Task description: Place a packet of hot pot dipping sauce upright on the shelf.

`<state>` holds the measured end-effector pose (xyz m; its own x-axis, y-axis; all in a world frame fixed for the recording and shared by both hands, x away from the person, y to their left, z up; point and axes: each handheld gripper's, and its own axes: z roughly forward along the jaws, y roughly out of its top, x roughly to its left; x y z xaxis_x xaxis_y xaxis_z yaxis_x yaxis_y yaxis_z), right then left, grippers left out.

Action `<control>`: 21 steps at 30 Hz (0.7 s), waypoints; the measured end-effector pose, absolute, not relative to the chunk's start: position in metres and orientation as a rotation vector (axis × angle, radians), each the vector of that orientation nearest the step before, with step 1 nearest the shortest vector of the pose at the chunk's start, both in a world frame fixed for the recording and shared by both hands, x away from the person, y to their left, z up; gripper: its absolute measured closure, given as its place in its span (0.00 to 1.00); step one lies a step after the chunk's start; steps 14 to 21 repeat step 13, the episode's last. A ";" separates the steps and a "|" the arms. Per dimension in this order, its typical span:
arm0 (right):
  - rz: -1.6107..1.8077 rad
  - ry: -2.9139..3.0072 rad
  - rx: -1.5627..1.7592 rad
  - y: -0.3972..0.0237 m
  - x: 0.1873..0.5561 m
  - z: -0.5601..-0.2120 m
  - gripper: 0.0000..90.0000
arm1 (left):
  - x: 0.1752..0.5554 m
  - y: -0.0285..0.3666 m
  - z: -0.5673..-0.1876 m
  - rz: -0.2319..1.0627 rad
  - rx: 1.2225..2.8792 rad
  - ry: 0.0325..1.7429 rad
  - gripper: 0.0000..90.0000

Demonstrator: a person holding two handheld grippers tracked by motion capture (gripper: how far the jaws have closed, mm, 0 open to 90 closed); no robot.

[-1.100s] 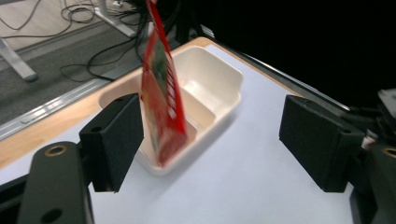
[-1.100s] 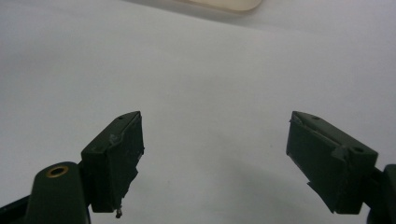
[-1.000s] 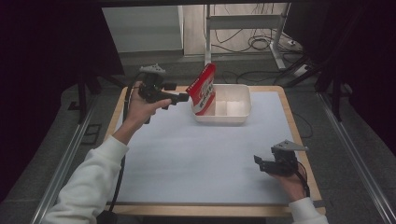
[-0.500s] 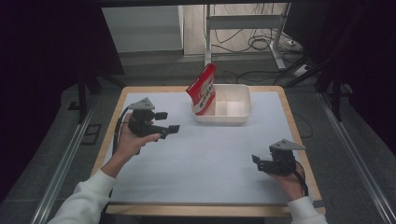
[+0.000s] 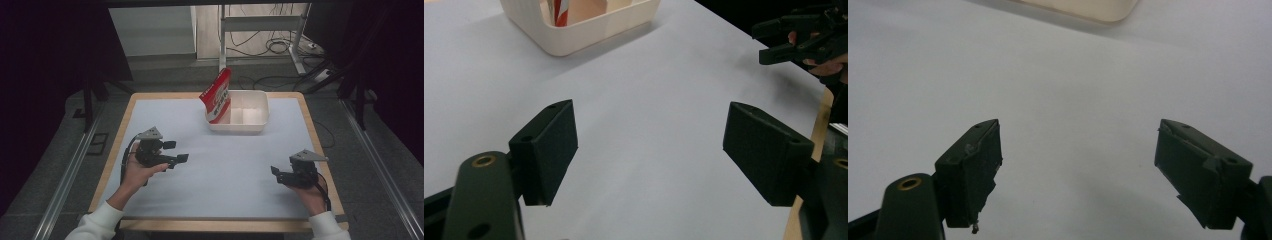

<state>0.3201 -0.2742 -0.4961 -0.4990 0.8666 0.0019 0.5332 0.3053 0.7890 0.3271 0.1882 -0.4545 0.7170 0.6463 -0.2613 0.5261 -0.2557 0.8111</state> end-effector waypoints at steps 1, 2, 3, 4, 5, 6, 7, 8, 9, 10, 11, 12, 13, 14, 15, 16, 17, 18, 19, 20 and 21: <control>1.053 2.152 1.245 -0.274 0.320 -0.496 0.21 | 0.327 0.189 -0.455 0.152 1.922 0.903 0.24; 1.053 2.152 1.245 -0.275 0.320 -0.497 0.21 | 0.327 0.189 -0.456 0.149 1.920 0.909 0.24; 1.050 2.153 1.247 -0.275 0.320 -0.497 0.21 | 0.327 0.190 -0.457 0.147 1.920 0.912 0.24; 1.048 2.154 1.247 -0.275 0.320 -0.497 0.21 | 0.327 0.191 -0.457 0.145 1.918 0.915 0.24; 1.047 2.152 1.244 -0.276 0.320 -0.497 0.21 | 0.327 0.191 -0.458 0.142 1.914 0.919 0.24; 1.047 2.152 1.244 -0.276 0.320 -0.497 0.21 | 0.327 0.191 -0.458 0.142 1.914 0.919 0.24; 1.050 2.152 1.245 -0.276 0.319 -0.497 0.21 | 0.328 0.191 -0.458 0.141 1.914 0.918 0.24; 1.051 2.151 1.244 -0.276 0.319 -0.497 0.21 | 0.328 0.191 -0.458 0.140 1.916 0.918 0.24; 1.052 2.150 1.244 -0.276 0.319 -0.497 0.21 | 0.328 0.191 -0.459 0.140 1.920 0.916 0.24; 1.052 2.150 1.245 -0.276 0.319 -0.497 0.21 | 0.328 0.190 -0.459 0.137 1.921 0.916 0.24; 1.052 2.151 1.245 -0.276 0.319 -0.497 0.21 | 0.328 0.190 -0.460 0.135 1.924 0.915 0.24; 1.052 2.152 1.245 -0.276 0.319 -0.497 0.21 | 0.328 0.189 -0.460 0.133 1.926 0.915 0.24; 1.050 2.154 1.243 -0.276 0.319 -0.497 0.21 | 0.328 0.189 -0.460 0.131 1.926 0.915 0.24; 1.050 2.154 1.243 -0.276 0.319 -0.497 0.21 | 0.328 0.189 -0.460 0.131 1.926 0.915 0.24; 1.050 2.154 1.243 -0.276 0.319 -0.497 0.21 | 0.328 0.189 -0.460 0.131 1.926 0.915 0.24; 1.050 2.154 1.243 -0.276 0.319 -0.497 0.21 | 0.328 0.189 -0.460 0.131 1.926 0.915 0.24; 1.050 2.154 1.243 -0.276 0.319 -0.497 0.21 | 0.328 0.189 -0.460 0.131 1.926 0.915 0.24; 1.050 2.154 1.243 -0.276 0.319 -0.497 0.21 | 0.328 0.189 -0.460 0.131 1.926 0.915 0.24; 1.050 2.154 1.243 -0.276 0.319 -0.497 0.21 | 0.328 0.189 -0.460 0.131 1.926 0.915 0.24; 1.050 2.154 1.243 -0.276 0.319 -0.497 0.21 | 0.328 0.189 -0.460 0.131 1.926 0.915 0.24; 1.050 2.154 1.243 -0.276 0.319 -0.497 0.21 | 0.328 0.189 -0.460 0.131 1.926 0.915 0.24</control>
